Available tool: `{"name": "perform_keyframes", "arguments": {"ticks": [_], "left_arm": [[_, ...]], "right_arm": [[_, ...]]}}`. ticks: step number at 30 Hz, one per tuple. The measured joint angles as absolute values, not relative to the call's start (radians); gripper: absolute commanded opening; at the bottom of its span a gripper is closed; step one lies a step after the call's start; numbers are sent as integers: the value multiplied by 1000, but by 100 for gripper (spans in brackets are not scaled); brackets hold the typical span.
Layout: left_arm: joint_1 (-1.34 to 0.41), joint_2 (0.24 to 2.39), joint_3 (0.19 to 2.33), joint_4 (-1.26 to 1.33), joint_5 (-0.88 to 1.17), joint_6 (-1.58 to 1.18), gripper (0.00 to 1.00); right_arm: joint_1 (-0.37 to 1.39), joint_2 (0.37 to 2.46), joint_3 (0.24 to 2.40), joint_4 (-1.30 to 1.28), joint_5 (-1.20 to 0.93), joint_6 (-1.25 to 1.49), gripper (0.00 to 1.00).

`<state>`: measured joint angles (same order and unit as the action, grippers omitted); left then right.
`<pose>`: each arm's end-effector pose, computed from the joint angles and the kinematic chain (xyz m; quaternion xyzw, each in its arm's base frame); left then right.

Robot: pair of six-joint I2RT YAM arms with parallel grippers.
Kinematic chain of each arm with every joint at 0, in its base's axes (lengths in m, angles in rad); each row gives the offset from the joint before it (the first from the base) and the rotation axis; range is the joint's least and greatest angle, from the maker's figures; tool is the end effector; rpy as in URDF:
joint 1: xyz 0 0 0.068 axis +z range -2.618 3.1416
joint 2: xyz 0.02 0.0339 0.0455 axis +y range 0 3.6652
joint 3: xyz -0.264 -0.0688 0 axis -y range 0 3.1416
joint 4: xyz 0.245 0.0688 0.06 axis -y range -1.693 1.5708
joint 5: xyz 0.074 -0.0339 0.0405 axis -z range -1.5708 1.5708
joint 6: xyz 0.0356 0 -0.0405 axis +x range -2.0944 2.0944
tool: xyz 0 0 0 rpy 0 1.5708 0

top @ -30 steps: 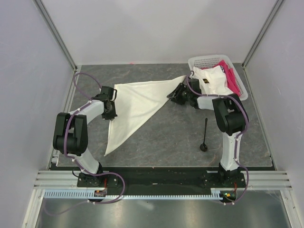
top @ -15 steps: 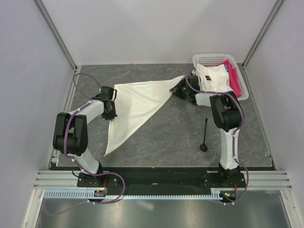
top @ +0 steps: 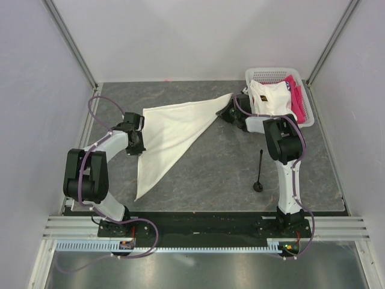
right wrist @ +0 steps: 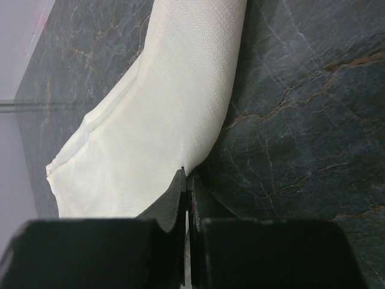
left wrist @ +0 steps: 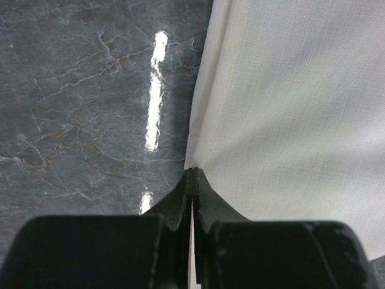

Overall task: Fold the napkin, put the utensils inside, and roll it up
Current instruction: Fold the napkin

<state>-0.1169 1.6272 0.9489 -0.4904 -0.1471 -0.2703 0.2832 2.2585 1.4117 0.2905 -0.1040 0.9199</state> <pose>0.3046 -0.0305 0.1696 -0.0895 0.9732 0.0323 0.2093 0.4673 0.1398 0.1159 0.2492 0.8369 0.3120 0.3742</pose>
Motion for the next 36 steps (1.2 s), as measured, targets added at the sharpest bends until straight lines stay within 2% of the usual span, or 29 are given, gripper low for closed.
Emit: {"name": "perform_keyframes", "arguments": {"ticks": [5, 7, 8, 9, 11, 12, 14, 15, 18, 22, 27, 36], "left_arm": [[-109, 1607, 942, -493, -146, -270, 2], [-107, 1607, 942, -493, -137, -270, 2], [-107, 1607, 942, -493, -131, -270, 7], [-107, 1607, 942, -493, -128, -270, 17], [-107, 1607, 942, -494, -124, -269, 28], [-107, 1607, 942, -496, -124, -268, 39], [-105, 1607, 942, -499, -124, -266, 50], [-104, 1605, 942, -500, -123, -265, 60], [-101, 1584, 945, -508, -117, -263, 75], [-98, 1529, 968, -518, -83, -264, 82], [-98, 1462, 1010, -518, -28, -263, 88], [-97, 1404, 1053, -490, 114, -240, 91]], "right_arm": [[283, 2261, 1419, 284, -102, 924, 0], [283, 2267, 1427, 283, -102, 927, 7], [283, 2271, 1432, 284, -102, 929, 11], [282, 2273, 1436, 285, -104, 931, 19], [281, 2276, 1441, 284, -113, 932, 26], [280, 2276, 1443, 286, -120, 933, 32], [278, 2276, 1444, 291, -134, 933, 39], [277, 2276, 1446, 295, -140, 931, 47], [273, 2270, 1448, 305, -158, 927, 57], [271, 2242, 1439, 275, -166, 892, 63], [271, 2186, 1390, 226, -177, 842, 65], [291, 2141, 1316, 232, -278, 829, 65]]}}
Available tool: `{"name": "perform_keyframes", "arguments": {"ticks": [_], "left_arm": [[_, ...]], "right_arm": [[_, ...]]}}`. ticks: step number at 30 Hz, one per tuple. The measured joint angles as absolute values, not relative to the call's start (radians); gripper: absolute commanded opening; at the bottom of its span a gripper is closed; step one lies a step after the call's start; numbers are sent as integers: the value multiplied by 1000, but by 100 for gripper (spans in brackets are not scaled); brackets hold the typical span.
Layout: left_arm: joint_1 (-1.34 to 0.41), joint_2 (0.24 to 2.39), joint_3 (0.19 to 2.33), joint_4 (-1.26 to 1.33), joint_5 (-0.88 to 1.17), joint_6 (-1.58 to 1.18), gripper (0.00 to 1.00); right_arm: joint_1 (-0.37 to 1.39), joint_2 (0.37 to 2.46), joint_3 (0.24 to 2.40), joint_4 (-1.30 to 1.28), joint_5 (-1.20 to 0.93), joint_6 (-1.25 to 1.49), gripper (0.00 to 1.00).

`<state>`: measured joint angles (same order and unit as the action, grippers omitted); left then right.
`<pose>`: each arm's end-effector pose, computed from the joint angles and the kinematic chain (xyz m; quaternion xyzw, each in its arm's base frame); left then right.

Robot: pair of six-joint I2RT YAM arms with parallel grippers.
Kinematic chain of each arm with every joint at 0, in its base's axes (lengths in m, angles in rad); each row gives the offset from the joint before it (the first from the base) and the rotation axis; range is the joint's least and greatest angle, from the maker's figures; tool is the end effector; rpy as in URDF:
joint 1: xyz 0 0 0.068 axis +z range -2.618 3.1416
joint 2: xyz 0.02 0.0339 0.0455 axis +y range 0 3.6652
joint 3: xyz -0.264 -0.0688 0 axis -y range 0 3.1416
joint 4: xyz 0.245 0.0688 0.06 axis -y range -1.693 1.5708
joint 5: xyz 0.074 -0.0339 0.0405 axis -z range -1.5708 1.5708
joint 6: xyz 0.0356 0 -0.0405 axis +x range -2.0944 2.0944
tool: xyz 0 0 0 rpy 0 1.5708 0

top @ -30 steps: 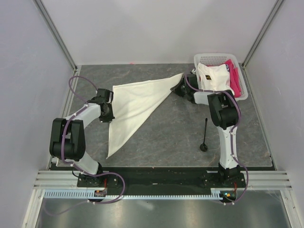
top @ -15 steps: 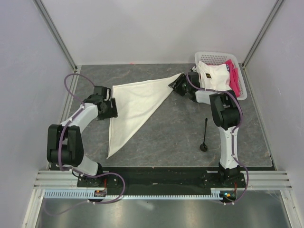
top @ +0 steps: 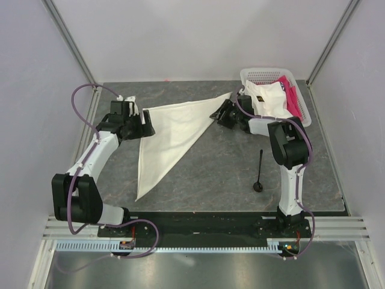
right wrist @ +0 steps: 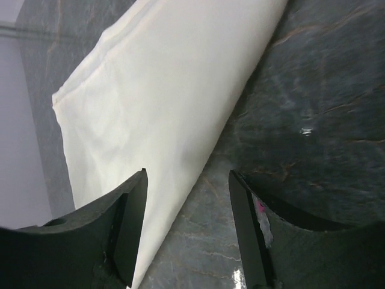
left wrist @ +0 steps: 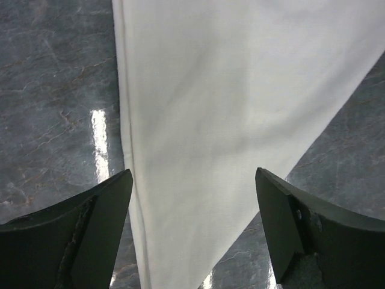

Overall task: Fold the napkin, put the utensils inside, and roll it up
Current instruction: Fold the napkin

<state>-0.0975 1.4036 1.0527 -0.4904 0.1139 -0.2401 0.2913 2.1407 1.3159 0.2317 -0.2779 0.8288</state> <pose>0.2978 -0.0332 0.2644 -0.0462 0.9318 -0.1122 0.3421 0.4402 0.1422 0.1361 0.1695 0.8602 0.3507 0.3291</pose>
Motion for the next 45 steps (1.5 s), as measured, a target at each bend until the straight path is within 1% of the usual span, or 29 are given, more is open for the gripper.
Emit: {"name": "perform_keyframes", "arguments": {"ticks": [4, 7, 13, 15, 18, 23, 29, 38, 40, 45], "left_arm": [[-98, 1380, 1053, -454, 169, -236, 91], [-98, 1370, 1053, -435, 194, -234, 91], [-97, 1365, 1052, -431, 214, -233, 91], [-98, 1356, 1051, -431, 214, -233, 92], [-97, 1332, 1051, -431, 213, -233, 93], [-97, 1304, 1055, -432, 217, -234, 93], [-97, 1304, 1072, -432, 219, -234, 93], [-97, 1275, 1049, -436, 204, -234, 93], [-97, 1265, 1046, -437, 201, -234, 93], [-97, 1253, 1046, -436, 201, -234, 92]], "right_arm": [[335, 2140, 1300, 259, -344, 803, 66], [371, 2140, 1280, 326, -425, 805, 66], [377, 2140, 1246, 473, -554, 844, 66], [377, 2136, 1244, 470, -570, 829, 66], [390, 2102, 1244, 379, -559, 749, 66], [447, 1952, 1241, 155, -455, 603, 66], [458, 1735, 1159, -56, -265, 533, 65], [402, 1519, 1013, -479, 70, 482, 58], [374, 1482, 975, -538, 110, 482, 52], [307, 1444, 886, -643, 163, 491, 52]]}}
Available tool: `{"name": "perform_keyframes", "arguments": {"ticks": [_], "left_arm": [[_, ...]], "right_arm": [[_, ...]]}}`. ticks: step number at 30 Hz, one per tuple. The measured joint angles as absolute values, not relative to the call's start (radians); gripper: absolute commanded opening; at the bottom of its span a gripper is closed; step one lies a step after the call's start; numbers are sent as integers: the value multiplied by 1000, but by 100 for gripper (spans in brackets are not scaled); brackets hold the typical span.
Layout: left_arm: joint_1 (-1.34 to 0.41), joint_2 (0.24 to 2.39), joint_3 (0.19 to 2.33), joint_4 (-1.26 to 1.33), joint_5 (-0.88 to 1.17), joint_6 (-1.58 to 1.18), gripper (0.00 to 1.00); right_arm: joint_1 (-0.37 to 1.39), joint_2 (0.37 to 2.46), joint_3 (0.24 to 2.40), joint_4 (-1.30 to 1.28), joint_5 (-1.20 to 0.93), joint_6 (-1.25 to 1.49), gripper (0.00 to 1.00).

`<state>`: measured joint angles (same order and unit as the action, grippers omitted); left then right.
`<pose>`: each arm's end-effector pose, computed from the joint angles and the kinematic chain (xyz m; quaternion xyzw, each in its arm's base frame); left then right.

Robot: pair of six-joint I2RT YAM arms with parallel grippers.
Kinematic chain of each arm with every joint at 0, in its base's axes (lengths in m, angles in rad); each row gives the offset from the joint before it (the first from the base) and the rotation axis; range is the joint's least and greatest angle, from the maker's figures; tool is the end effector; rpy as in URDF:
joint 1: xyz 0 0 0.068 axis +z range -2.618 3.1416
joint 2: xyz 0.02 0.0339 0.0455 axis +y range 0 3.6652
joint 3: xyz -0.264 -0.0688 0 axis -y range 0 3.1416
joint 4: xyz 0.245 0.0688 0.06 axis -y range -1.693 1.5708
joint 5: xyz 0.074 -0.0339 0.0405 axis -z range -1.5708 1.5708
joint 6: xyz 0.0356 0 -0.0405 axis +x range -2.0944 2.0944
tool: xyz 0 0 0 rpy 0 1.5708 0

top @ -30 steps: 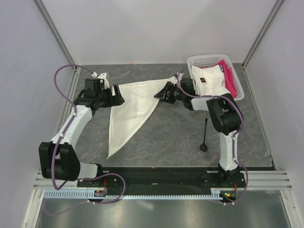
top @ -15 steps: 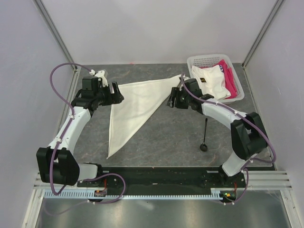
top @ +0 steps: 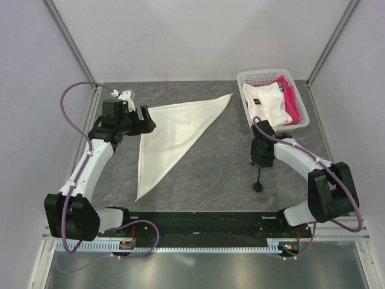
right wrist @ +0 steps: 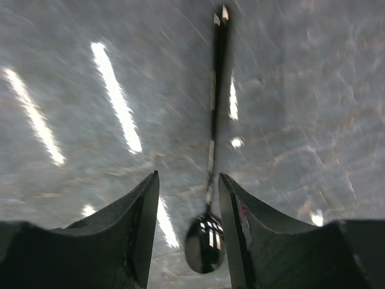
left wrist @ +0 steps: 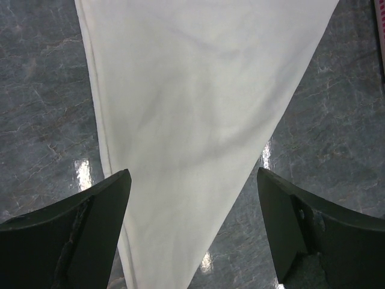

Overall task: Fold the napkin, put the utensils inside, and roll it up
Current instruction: Fold the napkin, then grab a utensil with the right arm

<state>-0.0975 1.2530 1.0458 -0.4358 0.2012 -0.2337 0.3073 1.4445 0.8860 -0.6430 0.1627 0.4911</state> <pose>0.2747 -0.0340 0.3073 -0.0157 0.8908 -0.1620 0.4243 0.2550 0.0749 0.1947 0.1048 0.9742 -0.0025 0.1997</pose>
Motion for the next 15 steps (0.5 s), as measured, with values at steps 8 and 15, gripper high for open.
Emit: {"name": "perform_keyframes", "arguments": {"ticks": [8, 15], "left_arm": [[-98, 1252, 1040, -438, 211, -234, 92], [-98, 1252, 1040, -438, 212, -234, 92]], "right_arm": [[271, 1407, 785, -729, 175, 501, 45], [263, 1400, 775, -710, 150, 501, 42]]}}
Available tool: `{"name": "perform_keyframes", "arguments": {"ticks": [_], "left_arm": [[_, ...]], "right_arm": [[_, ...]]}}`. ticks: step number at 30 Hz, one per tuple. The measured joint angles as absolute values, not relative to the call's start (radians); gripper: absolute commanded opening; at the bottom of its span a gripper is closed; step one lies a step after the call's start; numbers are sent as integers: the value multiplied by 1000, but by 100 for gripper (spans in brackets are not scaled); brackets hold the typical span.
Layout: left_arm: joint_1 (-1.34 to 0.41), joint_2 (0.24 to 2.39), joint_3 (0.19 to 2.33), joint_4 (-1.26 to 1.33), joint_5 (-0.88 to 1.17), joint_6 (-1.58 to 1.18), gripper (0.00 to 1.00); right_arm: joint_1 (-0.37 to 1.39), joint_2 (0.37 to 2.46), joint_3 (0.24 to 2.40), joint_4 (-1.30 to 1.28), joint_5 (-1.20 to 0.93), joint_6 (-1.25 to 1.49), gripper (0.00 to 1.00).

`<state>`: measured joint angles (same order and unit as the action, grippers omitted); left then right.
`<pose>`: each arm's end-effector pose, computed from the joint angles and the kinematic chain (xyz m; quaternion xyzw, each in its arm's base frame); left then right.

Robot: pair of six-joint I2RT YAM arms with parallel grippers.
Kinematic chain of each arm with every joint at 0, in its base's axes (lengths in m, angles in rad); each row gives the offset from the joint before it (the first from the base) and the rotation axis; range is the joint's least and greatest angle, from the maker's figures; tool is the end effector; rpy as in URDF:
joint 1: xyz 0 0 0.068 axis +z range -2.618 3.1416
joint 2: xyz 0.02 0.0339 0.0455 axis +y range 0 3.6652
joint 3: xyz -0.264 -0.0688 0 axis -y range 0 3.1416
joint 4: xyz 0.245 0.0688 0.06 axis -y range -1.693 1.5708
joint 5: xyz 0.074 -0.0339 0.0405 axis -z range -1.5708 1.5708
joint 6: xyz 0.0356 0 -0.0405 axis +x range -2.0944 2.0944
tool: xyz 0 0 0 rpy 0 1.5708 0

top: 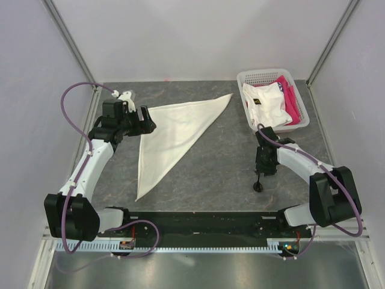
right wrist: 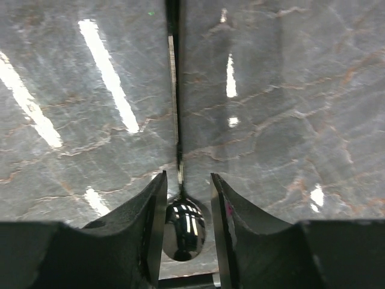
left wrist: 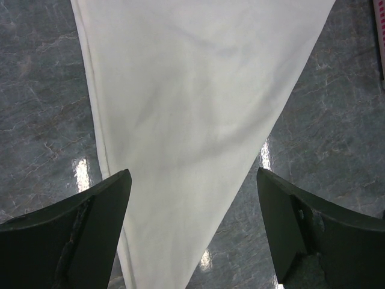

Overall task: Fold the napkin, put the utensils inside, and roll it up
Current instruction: Grab a utensil with the right arm

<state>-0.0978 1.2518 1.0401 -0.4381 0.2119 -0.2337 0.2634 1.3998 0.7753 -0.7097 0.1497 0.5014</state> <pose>0.2739 -0.0344 0.3055 -0.0136 0.8919 -0.1663 0.4202 0.2278 0.0559 0.1729 0.1263 0.9822 -0.0250 0.1369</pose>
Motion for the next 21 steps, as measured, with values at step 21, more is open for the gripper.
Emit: {"name": "perform_keyframes", "arguments": {"ticks": [21], "left_arm": [[-113, 1252, 1039, -438, 212, -234, 90]], "right_arm": [[263, 1420, 728, -648, 93, 525, 6]]}}
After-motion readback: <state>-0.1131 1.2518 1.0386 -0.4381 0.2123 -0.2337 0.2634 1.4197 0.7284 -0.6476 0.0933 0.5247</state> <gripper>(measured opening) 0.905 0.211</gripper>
